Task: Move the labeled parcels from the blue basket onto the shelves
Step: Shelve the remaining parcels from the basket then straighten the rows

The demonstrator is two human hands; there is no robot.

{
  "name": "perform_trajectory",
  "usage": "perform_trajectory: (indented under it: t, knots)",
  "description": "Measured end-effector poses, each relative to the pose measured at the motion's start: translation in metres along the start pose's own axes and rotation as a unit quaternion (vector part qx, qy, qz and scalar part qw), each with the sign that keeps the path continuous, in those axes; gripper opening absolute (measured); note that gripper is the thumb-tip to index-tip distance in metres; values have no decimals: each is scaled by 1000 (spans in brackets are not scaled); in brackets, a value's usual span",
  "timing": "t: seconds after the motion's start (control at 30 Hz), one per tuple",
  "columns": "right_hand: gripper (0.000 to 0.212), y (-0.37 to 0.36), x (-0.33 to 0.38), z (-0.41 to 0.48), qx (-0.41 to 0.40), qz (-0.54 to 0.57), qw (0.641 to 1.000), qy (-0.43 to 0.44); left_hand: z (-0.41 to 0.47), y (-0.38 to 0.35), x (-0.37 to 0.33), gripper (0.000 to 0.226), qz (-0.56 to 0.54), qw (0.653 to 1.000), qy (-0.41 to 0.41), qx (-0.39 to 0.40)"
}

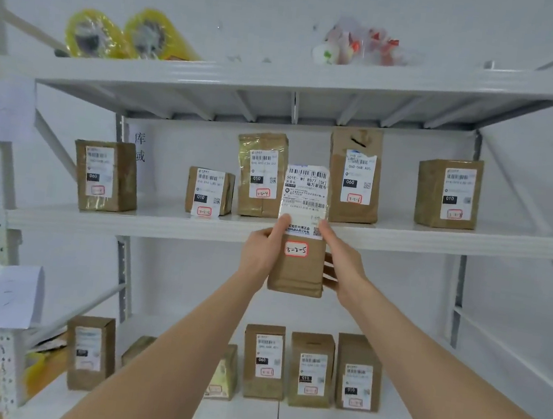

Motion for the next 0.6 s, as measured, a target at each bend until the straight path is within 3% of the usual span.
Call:
perform_trajectory:
  t: [0.07, 0.27, 0.4, 0.5, 0.6]
  knots:
    - [44, 4, 22, 1, -8, 4, 1000, 27, 1, 0, -21, 27, -11, 999, -27, -17]
    - [27, 19, 80, 6, -8, 34, 994, 105, 10, -21, -71, 43, -5, 996, -93, -10]
    - [21, 18, 109, 20, 4, 21, 990, 140, 24, -28, -90, 36, -42, 991, -124, 1]
    - [20, 12, 121, 40, 13, 12, 987, 158, 43, -30, -101, 37, -53, 990, -133, 15]
    - [33, 5, 123, 65, 7, 9, 987, 163, 65, -32, -103, 33, -52, 989, -134, 34]
Point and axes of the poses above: each hand's wrist, its own z-axis towards the middle knuckle, its own y-axis out of the back of the hand, x = y × z, the point moved 9 cm from there along z, towards the middle knuckle
